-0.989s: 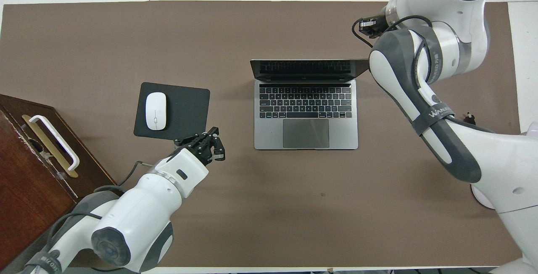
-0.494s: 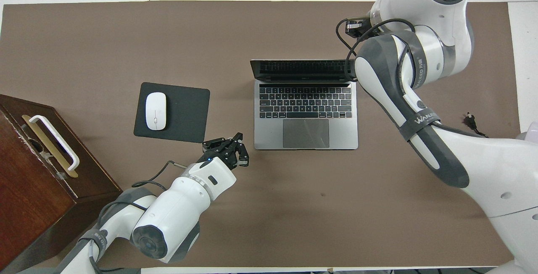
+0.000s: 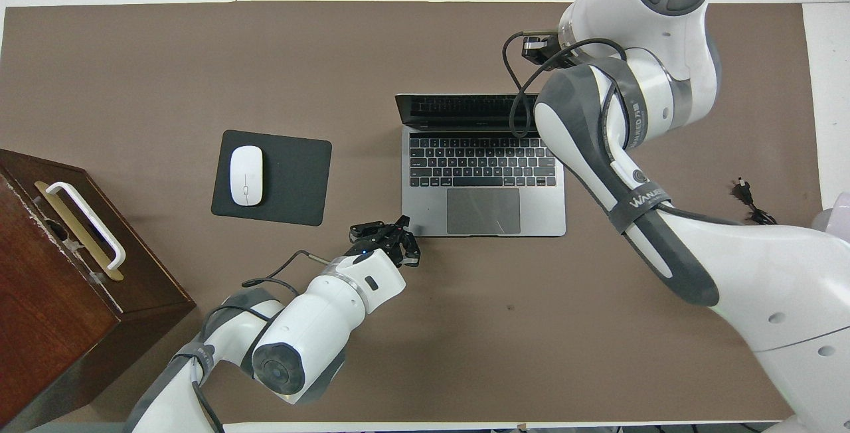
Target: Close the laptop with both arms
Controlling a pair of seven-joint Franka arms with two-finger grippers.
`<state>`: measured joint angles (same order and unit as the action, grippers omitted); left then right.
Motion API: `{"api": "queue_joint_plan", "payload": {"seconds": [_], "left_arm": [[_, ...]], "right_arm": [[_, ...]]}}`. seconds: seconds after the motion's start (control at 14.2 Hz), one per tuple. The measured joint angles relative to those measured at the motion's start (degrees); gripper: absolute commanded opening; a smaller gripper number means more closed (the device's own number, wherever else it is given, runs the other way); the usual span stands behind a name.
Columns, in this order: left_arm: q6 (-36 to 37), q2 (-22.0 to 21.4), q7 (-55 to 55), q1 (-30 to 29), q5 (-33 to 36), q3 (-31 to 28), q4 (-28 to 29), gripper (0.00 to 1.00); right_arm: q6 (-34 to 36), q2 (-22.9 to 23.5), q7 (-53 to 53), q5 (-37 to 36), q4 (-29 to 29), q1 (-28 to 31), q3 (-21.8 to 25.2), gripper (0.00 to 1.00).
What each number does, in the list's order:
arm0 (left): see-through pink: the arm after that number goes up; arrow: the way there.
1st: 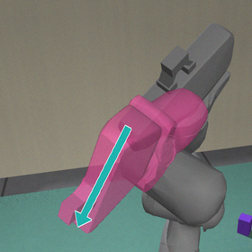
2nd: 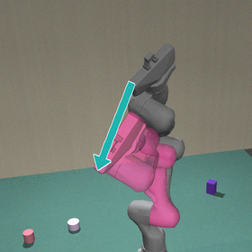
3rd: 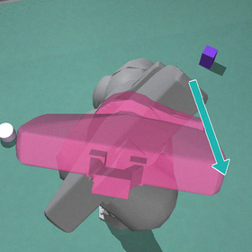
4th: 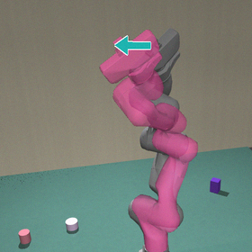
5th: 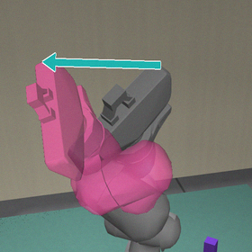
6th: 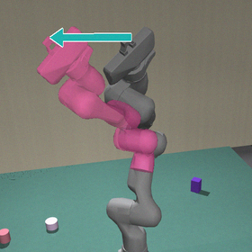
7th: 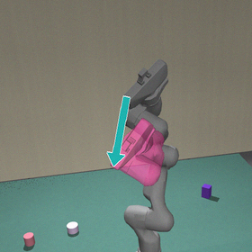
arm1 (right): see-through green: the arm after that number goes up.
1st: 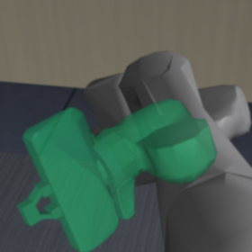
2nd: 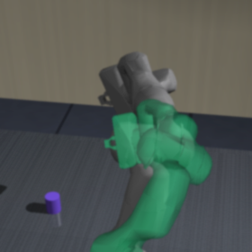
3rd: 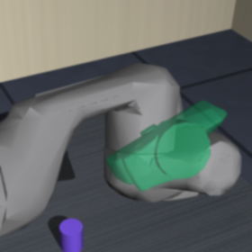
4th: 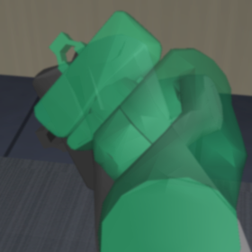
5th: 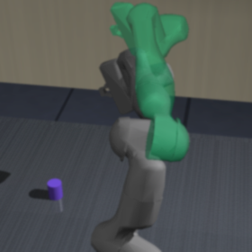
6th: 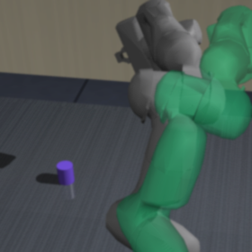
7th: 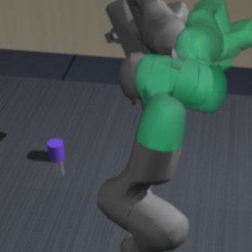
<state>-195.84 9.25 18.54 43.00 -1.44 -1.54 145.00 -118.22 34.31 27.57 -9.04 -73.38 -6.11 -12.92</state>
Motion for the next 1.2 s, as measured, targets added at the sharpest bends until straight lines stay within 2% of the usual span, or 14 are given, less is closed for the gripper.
{"api": "queue_joint_plan", "payload": {"seconds": [0.35,0.78,1.2], "left_arm": [[-3.3,5.9,-0.2,1.8,0.0,0.0,-2.2,0.0],[-3.6,6.3,-6.8,1.9,0.0,0.0,-2.4,0.0],[-3.7,6.3,-11.9,1.7,0.0,-0.4,-2.4,0.0]], "right_arm": [[0.9,-0.7,1.0,0.0,-0.1,-3.3,-0.1,0.0],[0.1,-2.0,1.0,0.0,-4.1,-2.9,0.1,0.0],[3.7,-3.4,1.0,0.0,-4.6,-3.1,0.0,0.0]]}}
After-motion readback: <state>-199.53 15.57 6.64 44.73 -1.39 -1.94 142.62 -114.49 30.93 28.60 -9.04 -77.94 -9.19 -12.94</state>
